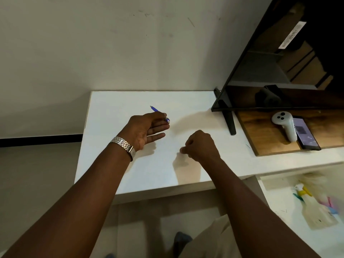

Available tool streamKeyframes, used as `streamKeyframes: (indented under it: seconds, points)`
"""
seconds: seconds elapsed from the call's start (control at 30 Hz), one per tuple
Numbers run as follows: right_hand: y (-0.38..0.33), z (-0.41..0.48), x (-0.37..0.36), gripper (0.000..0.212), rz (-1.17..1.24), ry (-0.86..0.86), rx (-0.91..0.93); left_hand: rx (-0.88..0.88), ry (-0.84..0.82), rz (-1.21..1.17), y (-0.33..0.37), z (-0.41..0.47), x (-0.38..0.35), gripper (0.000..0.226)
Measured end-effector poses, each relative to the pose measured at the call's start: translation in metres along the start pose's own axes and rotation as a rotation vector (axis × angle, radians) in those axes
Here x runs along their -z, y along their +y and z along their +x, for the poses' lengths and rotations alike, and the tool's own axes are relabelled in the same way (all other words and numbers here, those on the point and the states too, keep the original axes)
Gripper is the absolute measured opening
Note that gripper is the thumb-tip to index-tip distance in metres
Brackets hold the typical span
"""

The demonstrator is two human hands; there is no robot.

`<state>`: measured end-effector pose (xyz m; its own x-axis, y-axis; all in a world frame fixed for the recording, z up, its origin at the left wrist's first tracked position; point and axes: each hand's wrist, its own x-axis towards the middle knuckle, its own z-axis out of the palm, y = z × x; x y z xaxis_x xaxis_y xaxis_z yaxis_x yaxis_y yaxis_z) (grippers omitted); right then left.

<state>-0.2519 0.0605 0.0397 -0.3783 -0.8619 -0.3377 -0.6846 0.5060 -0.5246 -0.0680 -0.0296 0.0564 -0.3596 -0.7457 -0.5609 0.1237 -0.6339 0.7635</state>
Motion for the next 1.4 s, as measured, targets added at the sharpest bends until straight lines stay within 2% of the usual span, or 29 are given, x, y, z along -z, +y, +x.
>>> streamKeyframes:
  seconds: [0.07,0.17,0.23,0.37,0.47,0.63,0.73,0.83,0.9,1.07,1.2,1.4]
  points:
    - [0.001,0.001,0.000,0.022,0.000,0.006,-0.017,-0.003,-0.003,-0.003,0.001,-0.001,0.000,0.016]
    - [0.008,0.009,0.006,0.007,0.005,0.124,-0.006,-0.003,-0.004,-0.004,0.001,-0.002,0.002,0.017]
    - [0.014,0.014,0.011,0.010,-0.025,0.154,-0.001,-0.004,-0.001,-0.007,0.002,-0.003,0.003,0.017]
    - [0.018,0.015,0.003,0.010,-0.144,0.077,0.049,-0.011,-0.004,-0.015,0.002,-0.003,0.004,0.016]
    - [0.016,0.018,-0.002,0.017,-0.174,0.111,0.036,-0.017,-0.005,-0.012,0.002,-0.003,0.005,0.014]
    - [0.012,0.014,-0.007,0.015,-0.171,0.157,0.005,-0.007,-0.002,-0.021,-0.001,-0.002,0.004,0.015]
    - [-0.001,0.008,0.003,0.006,0.047,0.218,0.051,-0.004,-0.005,-0.024,-0.002,-0.001,0.003,0.016]
    - [-0.029,-0.003,0.017,0.008,0.517,0.135,0.162,-0.008,0.004,-0.037,-0.003,0.001,0.001,0.015]
    - [-0.041,-0.011,0.024,0.012,0.652,0.092,0.256,-0.018,0.017,-0.062,-0.005,0.003,0.000,0.012]
    - [-0.048,-0.016,0.022,0.018,0.544,0.143,0.347,-0.033,0.017,-0.121,-0.007,0.006,0.000,0.008]
    - [-0.047,-0.015,0.020,0.013,0.482,0.174,0.375,-0.040,0.010,-0.149,-0.007,0.006,-0.003,0.012]
    - [-0.050,-0.017,0.016,0.021,0.434,0.181,0.354,-0.047,0.005,-0.161,-0.009,0.007,-0.001,0.014]
